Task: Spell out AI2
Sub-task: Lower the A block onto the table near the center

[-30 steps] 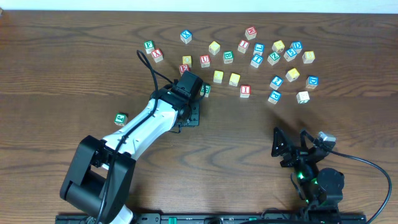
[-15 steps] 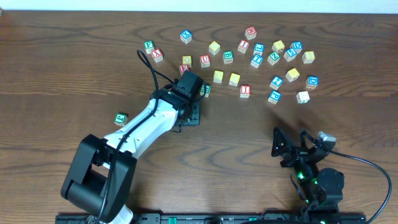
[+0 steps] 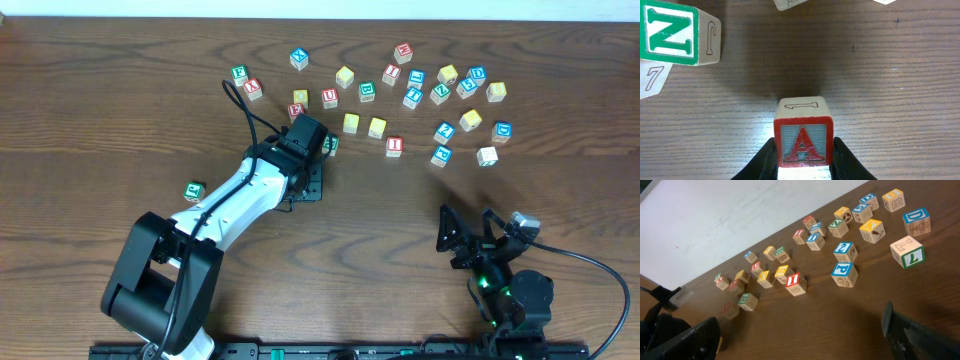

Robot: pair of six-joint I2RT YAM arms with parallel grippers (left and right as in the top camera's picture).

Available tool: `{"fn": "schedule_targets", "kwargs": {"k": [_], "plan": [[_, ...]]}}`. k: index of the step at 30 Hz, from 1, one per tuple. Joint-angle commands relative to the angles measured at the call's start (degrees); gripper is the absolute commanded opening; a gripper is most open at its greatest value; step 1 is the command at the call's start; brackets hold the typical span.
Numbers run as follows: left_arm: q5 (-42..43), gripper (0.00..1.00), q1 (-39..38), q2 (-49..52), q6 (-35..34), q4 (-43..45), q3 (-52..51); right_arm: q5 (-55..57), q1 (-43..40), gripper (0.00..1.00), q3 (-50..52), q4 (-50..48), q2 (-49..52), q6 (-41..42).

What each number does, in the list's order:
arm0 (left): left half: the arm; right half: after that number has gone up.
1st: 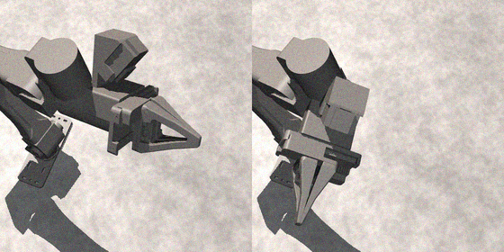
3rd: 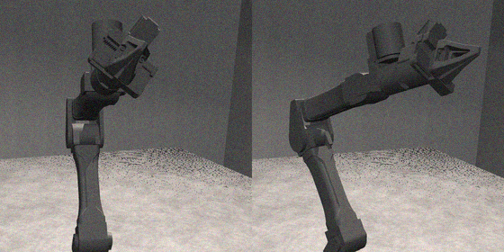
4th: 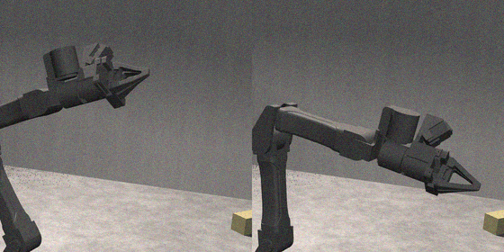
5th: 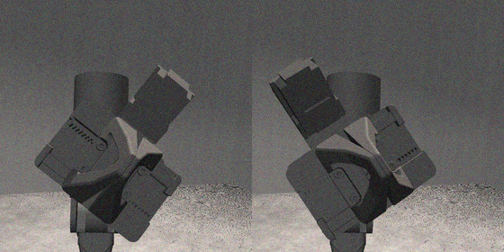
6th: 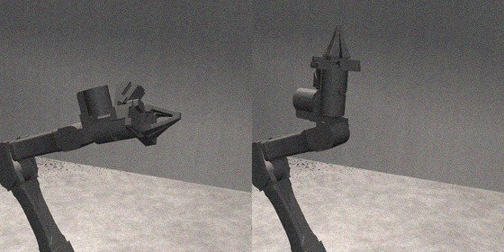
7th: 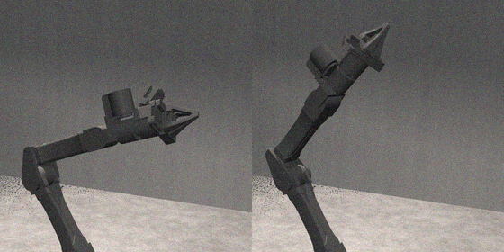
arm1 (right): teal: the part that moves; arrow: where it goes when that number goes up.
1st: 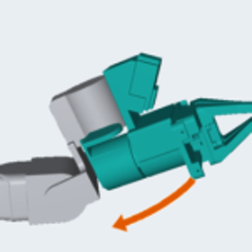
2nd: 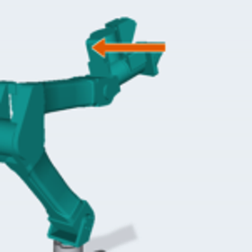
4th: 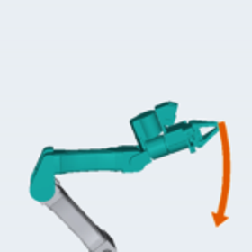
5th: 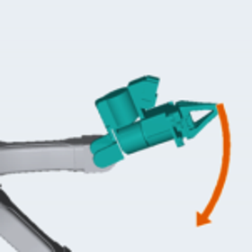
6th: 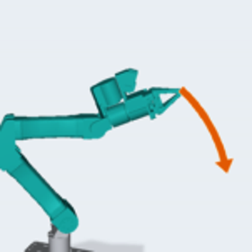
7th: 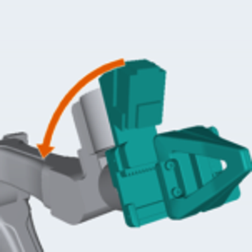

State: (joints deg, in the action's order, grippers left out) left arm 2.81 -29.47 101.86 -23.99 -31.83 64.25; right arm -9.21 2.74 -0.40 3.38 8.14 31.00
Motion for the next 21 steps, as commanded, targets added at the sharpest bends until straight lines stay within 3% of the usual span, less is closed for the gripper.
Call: {"fn": "schedule_targets", "kwargs": {"k": [1, 21], "plan": [[-1.0, 0.07, -0.2, 1.0, 0.3, 0.2, -0.3, -0.2, -0.4, 0.99, 0.1, 0.2, -0.2, 0.2], [-1.4, 0.07, -0.2, 3.4, 0.3, 1.6, -0.3, -0.1, -0.4, 0.99, 0.1, 0.2, -0.2, 0.2]]}}
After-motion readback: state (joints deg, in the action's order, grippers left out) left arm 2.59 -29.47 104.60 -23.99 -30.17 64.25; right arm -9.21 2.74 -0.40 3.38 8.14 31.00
